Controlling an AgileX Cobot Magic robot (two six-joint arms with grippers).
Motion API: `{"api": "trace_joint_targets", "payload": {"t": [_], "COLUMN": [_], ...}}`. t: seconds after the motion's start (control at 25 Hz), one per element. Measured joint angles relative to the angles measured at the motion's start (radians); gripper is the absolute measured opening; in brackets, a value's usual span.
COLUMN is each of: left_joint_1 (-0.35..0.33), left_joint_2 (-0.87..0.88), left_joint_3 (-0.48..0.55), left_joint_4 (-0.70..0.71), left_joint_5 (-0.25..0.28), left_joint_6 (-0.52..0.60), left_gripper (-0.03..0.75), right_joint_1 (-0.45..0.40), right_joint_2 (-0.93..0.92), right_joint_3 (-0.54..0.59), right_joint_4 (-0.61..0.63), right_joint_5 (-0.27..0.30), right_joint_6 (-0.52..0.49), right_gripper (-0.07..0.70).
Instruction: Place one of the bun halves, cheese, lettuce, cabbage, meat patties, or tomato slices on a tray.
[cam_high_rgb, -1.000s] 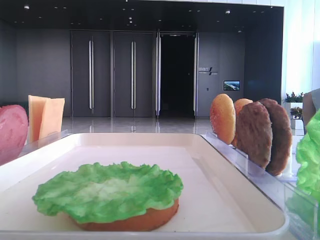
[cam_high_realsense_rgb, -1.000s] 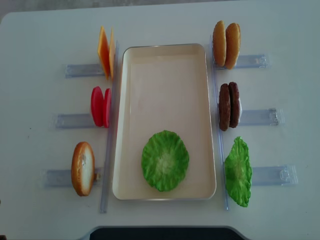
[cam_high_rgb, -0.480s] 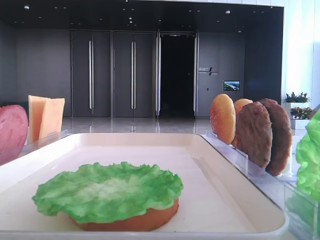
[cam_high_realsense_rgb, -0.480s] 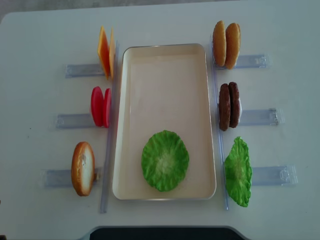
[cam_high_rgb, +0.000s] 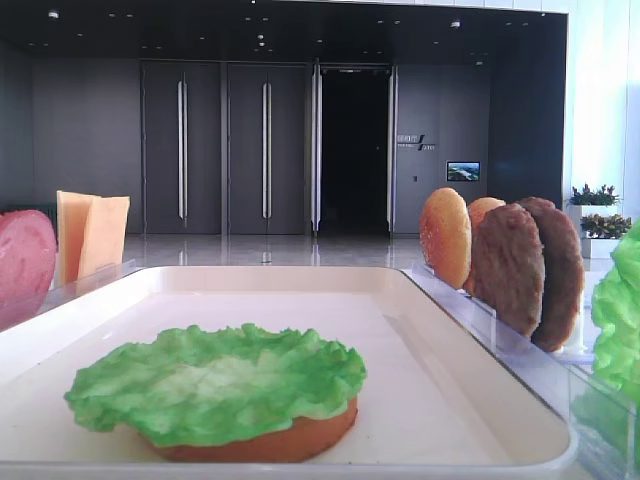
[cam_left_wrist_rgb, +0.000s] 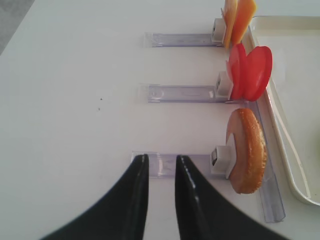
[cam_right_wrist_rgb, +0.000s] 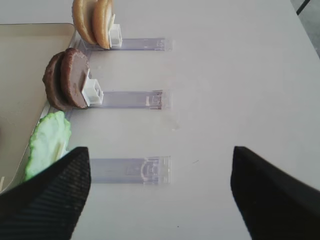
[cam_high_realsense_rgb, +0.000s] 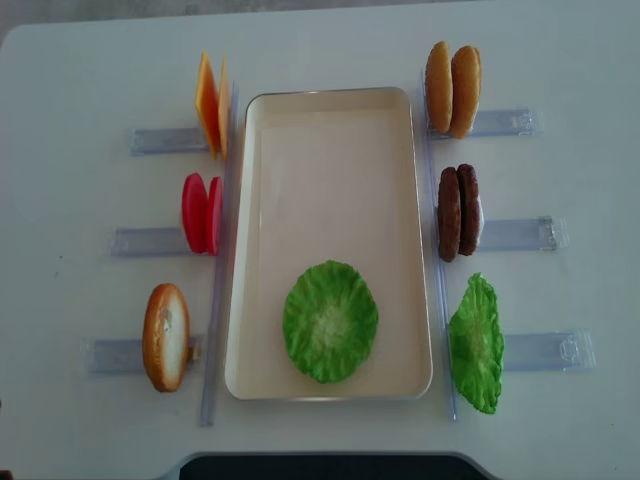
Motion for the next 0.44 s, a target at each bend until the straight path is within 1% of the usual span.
{"api": "trace_joint_targets", "payload": {"t": [0.44], "left_joint_1": [0.000], "left_joint_2": [0.000], "left_joint_3": [0.000], "left_joint_4": [0.000], "left_joint_5": [0.000], "left_joint_6": [0.000], "left_gripper": [0.140], "right_joint_1": [0.000], "right_joint_2": [0.000], "right_joint_3": [0.000], "right_joint_4": [0.000], "right_joint_5": [0.000], "right_joint_6": [0.000], "right_gripper": [0.542]}}
